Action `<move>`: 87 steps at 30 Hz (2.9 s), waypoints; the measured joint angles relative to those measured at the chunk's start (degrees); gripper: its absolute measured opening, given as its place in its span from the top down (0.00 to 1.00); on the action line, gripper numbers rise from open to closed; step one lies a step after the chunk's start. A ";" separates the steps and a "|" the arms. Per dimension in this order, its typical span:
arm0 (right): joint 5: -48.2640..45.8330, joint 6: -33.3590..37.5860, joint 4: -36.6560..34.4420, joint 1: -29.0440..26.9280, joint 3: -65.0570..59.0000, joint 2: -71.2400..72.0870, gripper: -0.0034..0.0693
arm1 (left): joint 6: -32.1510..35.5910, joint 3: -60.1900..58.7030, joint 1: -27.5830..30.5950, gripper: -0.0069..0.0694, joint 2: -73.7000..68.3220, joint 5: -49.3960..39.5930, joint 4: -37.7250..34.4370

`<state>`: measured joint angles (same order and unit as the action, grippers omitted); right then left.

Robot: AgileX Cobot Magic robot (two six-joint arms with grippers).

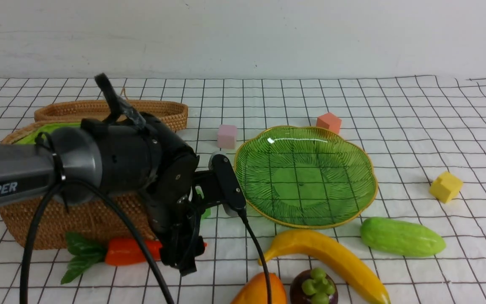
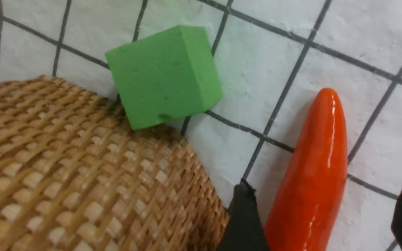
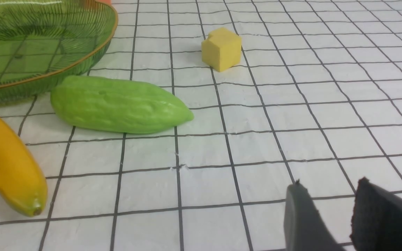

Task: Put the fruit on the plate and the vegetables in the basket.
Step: Use the left arm to grab a carrot and put it into the left basket

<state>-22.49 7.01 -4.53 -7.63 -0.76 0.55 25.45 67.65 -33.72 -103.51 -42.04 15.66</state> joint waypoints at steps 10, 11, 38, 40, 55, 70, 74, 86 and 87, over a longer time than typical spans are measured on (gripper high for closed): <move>0.00 0.00 0.00 0.00 0.00 0.00 0.62 | 0.00 0.26 0.00 0.32 -2.14 1.07 -0.57; 0.00 0.00 0.00 0.00 0.00 0.00 0.62 | 0.00 0.26 0.00 0.33 -2.35 1.14 -0.59; 0.00 0.00 0.06 0.00 0.00 0.00 0.62 | 4.92 0.33 0.00 0.67 -2.66 -0.27 -6.97; 0.00 0.00 0.06 0.00 0.00 0.00 0.62 | 7.10 0.33 0.00 0.67 -0.63 -2.68 -9.84; 0.00 0.00 0.06 0.00 0.00 0.00 0.62 | 10.92 0.44 0.00 0.67 15.85 -11.67 -6.55; 0.00 0.00 0.06 0.00 0.00 0.00 0.62 | 12.55 13.10 9.94 0.67 13.35 -7.47 6.82; 0.00 0.00 0.06 0.00 0.00 0.00 0.62 | 12.89 13.10 12.87 0.67 11.43 -1.99 6.81; 0.00 0.00 0.01 0.00 0.00 0.00 0.62 | 10.77 13.10 13.98 0.32 5.69 0.86 2.88; 0.00 0.00 0.01 0.00 0.00 0.00 0.62 | 10.71 13.10 13.98 0.29 5.69 0.73 2.88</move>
<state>-22.49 7.01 -4.52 -7.63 -0.76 0.55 36.16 80.75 -19.74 -97.82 -41.31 18.54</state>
